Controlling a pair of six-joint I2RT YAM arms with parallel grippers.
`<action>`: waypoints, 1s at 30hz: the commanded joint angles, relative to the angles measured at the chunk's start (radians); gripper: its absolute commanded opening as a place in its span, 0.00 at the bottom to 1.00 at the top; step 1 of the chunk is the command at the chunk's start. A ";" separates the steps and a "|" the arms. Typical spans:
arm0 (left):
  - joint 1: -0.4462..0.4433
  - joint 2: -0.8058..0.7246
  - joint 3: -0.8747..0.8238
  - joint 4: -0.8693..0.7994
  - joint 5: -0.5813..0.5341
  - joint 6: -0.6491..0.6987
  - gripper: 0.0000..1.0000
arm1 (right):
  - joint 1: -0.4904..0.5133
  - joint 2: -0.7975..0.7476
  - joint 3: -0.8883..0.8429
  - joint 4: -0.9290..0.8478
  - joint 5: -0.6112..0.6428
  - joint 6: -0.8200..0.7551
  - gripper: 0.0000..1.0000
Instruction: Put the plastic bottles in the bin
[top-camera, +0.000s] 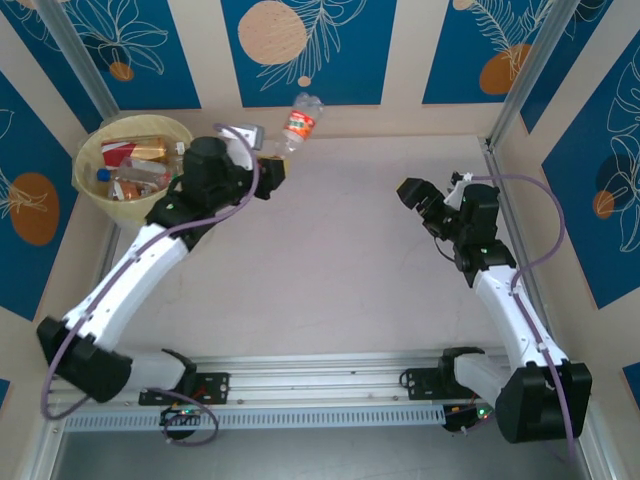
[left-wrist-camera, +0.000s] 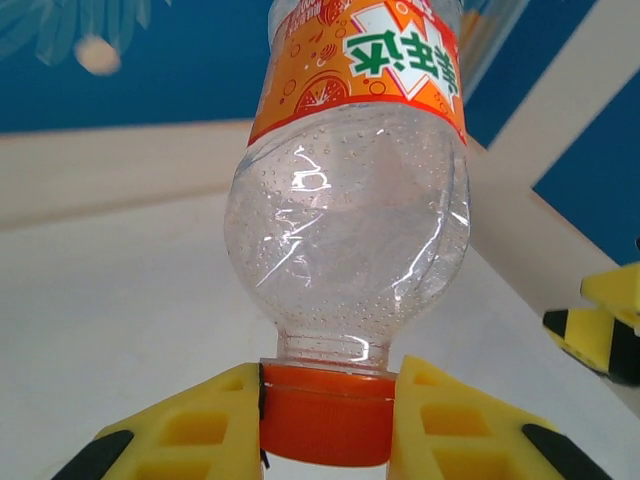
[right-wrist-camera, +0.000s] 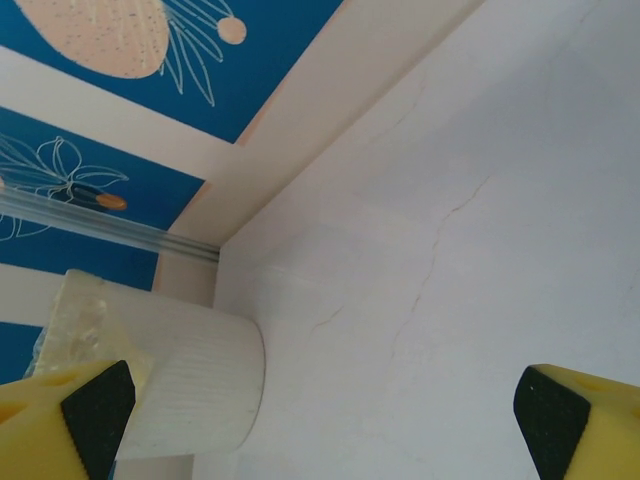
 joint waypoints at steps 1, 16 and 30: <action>0.006 -0.088 0.005 -0.098 -0.228 0.051 0.00 | 0.032 -0.023 -0.018 0.027 -0.011 -0.021 1.00; 0.311 -0.125 0.058 -0.403 -0.605 -0.006 0.00 | 0.085 0.015 0.007 0.001 0.053 -0.030 1.00; 0.346 -0.057 0.201 -0.468 -0.486 0.038 1.00 | 0.096 0.016 0.009 -0.030 0.091 -0.049 1.00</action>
